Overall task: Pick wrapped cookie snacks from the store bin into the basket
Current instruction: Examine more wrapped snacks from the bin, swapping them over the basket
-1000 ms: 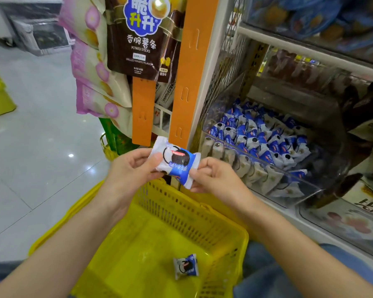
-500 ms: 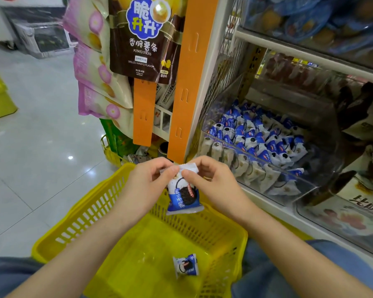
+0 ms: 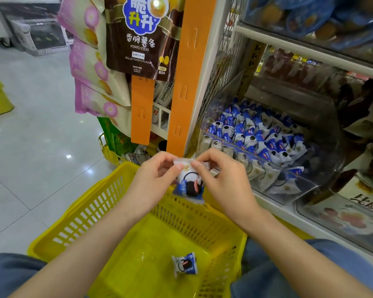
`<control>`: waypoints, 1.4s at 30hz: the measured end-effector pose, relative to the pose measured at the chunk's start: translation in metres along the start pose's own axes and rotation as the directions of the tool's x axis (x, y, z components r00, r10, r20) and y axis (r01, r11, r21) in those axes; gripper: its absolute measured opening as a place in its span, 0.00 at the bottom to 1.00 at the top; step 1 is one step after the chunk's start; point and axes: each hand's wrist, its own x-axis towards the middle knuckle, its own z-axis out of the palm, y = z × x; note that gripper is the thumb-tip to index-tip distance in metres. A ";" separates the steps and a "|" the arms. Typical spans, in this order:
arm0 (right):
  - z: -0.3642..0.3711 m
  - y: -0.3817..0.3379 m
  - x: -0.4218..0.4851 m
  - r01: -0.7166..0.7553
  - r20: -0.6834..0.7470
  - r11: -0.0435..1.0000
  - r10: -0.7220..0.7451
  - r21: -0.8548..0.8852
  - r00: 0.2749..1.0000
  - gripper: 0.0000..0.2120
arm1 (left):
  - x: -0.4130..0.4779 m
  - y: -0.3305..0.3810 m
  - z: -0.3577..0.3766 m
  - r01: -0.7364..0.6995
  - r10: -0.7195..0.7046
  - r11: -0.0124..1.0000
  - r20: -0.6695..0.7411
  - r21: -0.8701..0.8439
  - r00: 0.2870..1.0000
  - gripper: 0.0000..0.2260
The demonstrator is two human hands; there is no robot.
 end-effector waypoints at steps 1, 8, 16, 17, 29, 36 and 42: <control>-0.001 0.001 0.001 -0.049 -0.024 0.998 0.051 0.047 0.998 0.04 | 0.001 -0.002 0.000 0.006 -0.004 0.999 -0.050 0.047 0.999 0.04; -0.001 0.002 0.000 0.059 0.009 0.996 -0.059 0.063 0.998 0.01 | 0.002 0.003 0.000 0.446 -0.395 0.854 0.224 -0.268 0.891 0.22; 0.009 -0.004 -0.004 0.108 0.149 0.993 -0.100 -0.044 0.984 0.13 | 0.006 0.005 -0.001 0.263 -0.267 0.841 0.061 -0.473 0.962 0.09; 0.009 -0.004 -0.003 -0.033 0.112 0.997 0.025 0.073 0.993 0.12 | 0.005 0.004 0.000 0.253 -0.253 0.866 0.059 -0.431 0.966 0.09; 0.014 -0.001 0.008 -0.493 0.228 0.704 0.442 0.511 0.868 0.08 | -0.003 -0.005 0.011 -0.177 0.209 0.952 -0.113 0.249 0.971 0.12; 0.018 0.000 0.009 -0.491 0.277 0.685 0.406 0.538 0.871 0.02 | -0.002 -0.004 0.007 -0.170 0.196 0.959 -0.097 0.229 0.976 0.13; 0.007 0.003 0.023 -0.540 0.365 0.720 0.407 0.437 0.837 0.05 | 0.003 -0.001 -0.012 -0.290 0.289 0.889 0.059 0.354 0.956 0.19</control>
